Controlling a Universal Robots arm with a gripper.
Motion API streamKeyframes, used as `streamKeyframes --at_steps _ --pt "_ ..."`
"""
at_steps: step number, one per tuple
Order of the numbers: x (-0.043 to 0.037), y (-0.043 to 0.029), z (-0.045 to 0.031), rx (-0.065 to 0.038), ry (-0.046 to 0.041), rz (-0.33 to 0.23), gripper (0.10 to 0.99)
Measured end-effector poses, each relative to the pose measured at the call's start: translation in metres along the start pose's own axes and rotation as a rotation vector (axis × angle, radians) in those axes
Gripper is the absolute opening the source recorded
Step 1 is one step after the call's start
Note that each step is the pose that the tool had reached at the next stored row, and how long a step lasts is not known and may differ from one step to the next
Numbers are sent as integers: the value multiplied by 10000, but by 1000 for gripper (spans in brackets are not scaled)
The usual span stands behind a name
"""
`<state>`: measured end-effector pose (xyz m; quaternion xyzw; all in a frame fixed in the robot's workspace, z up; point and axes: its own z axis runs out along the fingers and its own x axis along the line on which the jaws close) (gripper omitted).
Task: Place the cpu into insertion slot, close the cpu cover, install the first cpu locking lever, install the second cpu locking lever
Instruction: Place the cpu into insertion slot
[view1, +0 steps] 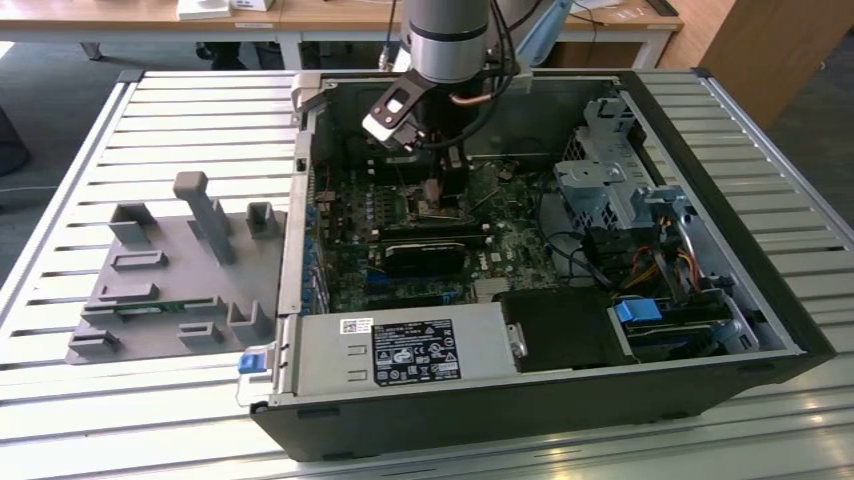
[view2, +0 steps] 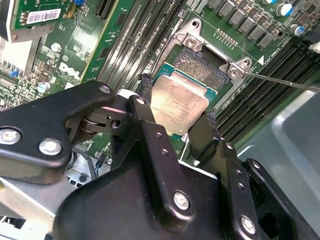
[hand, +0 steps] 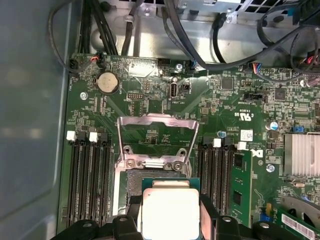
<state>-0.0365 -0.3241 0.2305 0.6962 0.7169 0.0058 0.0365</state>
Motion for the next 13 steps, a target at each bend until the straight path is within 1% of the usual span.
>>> streamKeyframes --at_steps 6,13 --pt "14 -31 66 0 -15 15 541" --pt "35 -36 117 2 -16 23 541"
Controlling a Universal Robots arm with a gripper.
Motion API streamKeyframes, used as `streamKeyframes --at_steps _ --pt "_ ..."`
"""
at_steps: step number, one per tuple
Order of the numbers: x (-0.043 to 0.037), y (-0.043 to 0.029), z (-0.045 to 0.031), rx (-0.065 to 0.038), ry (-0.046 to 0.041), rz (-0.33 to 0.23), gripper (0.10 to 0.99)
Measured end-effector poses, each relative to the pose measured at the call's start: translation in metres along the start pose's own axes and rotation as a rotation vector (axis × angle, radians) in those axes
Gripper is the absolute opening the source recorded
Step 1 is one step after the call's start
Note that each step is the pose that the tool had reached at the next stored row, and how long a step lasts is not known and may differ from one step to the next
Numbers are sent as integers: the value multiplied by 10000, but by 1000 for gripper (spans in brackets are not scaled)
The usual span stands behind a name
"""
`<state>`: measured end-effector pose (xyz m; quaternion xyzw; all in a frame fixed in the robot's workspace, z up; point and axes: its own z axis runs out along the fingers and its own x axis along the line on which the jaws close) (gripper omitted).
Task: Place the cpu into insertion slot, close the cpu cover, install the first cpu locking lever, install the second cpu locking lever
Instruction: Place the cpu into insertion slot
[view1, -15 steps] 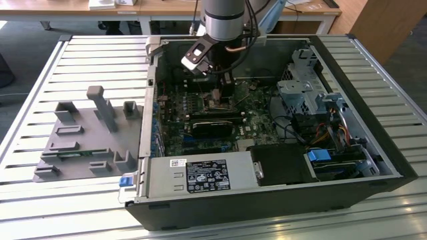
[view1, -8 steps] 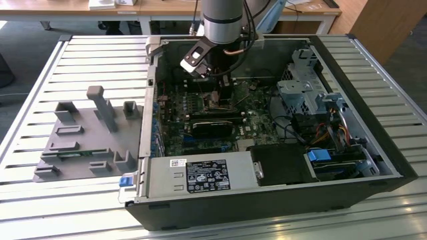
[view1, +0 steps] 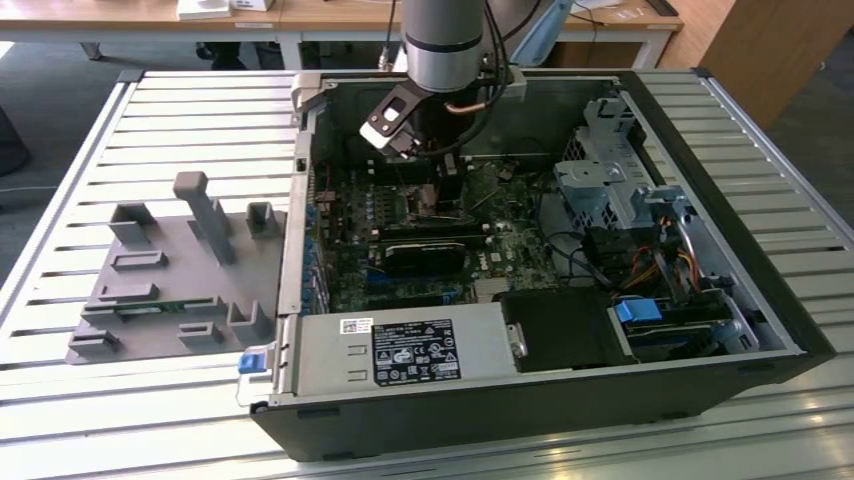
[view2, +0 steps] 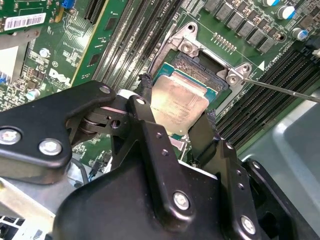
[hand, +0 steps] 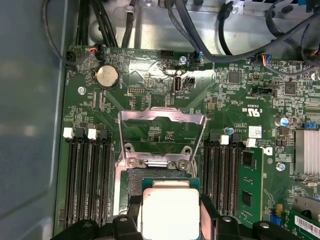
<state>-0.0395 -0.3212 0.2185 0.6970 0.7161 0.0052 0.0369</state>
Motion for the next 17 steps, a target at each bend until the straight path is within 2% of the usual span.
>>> streamKeyframes --at_steps 17 --pt "5 -2 32 0 0 0 541"
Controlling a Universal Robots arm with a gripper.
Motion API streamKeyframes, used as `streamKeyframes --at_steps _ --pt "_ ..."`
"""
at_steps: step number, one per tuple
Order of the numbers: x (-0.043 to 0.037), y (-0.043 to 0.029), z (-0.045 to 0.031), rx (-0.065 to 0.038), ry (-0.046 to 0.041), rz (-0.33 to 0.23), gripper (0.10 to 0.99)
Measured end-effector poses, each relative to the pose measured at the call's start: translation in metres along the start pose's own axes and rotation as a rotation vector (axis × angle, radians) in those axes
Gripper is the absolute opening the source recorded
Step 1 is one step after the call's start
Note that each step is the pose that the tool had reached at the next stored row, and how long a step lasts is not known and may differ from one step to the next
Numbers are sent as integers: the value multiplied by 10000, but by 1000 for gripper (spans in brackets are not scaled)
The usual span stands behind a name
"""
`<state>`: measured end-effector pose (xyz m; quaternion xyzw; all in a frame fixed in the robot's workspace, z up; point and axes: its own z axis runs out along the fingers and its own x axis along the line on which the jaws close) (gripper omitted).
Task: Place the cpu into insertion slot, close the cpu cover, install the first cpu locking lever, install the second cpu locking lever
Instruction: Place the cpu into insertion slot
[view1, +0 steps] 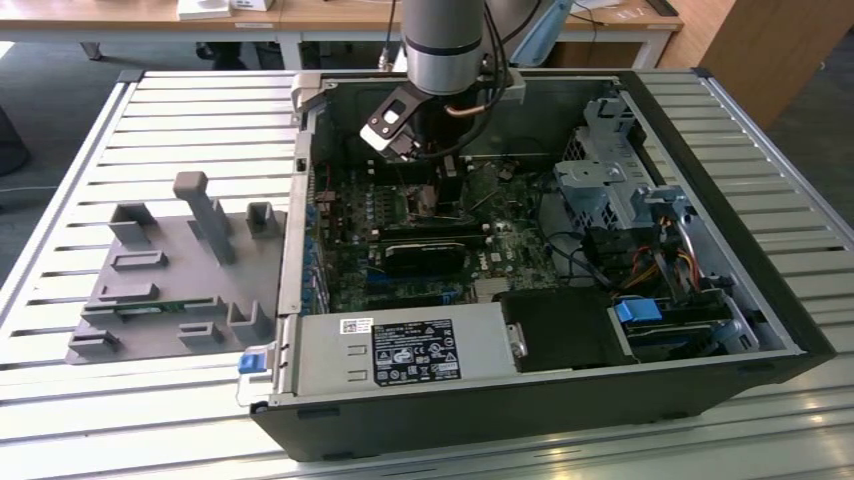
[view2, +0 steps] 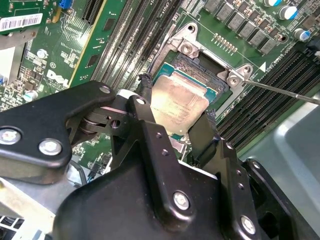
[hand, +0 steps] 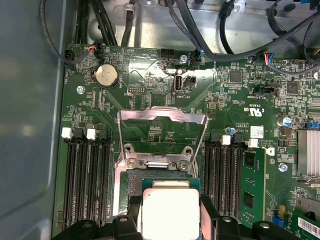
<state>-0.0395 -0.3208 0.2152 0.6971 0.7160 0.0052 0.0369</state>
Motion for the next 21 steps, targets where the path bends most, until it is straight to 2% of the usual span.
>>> streamKeyframes --at_steps 21 --pt "43 -4 63 1 -2 44 541"
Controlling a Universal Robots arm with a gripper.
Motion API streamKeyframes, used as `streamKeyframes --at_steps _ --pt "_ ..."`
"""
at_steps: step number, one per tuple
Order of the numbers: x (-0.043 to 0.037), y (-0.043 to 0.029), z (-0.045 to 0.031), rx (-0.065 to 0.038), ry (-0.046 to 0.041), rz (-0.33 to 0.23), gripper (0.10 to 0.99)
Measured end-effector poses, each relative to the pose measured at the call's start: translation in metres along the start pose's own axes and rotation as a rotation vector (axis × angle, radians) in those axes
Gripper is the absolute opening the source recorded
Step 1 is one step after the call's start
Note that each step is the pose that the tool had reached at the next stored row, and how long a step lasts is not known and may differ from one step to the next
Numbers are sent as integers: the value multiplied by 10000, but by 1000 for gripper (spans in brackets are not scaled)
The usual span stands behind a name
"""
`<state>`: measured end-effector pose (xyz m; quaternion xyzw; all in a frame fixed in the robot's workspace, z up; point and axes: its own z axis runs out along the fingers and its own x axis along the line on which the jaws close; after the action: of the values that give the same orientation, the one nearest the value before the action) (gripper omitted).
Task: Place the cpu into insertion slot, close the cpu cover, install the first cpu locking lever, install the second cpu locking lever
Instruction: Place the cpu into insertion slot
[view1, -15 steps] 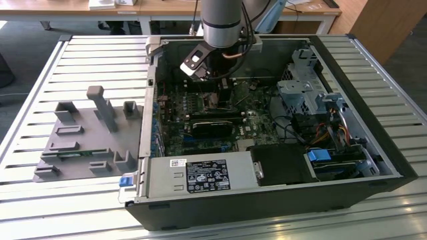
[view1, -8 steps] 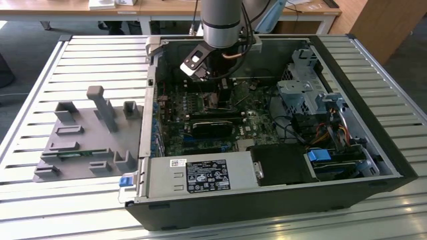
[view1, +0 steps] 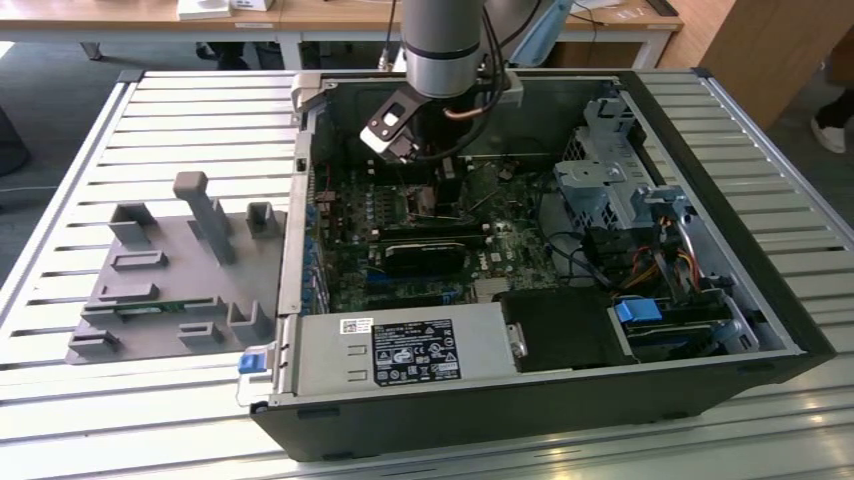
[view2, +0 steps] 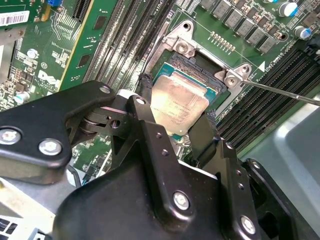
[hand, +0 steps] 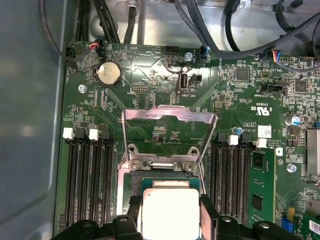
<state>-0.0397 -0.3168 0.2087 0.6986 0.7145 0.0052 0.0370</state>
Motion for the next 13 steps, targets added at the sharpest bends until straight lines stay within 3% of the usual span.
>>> streamKeyframes --at_steps 13 --pt "20 -12 48 3 -1 5 541"
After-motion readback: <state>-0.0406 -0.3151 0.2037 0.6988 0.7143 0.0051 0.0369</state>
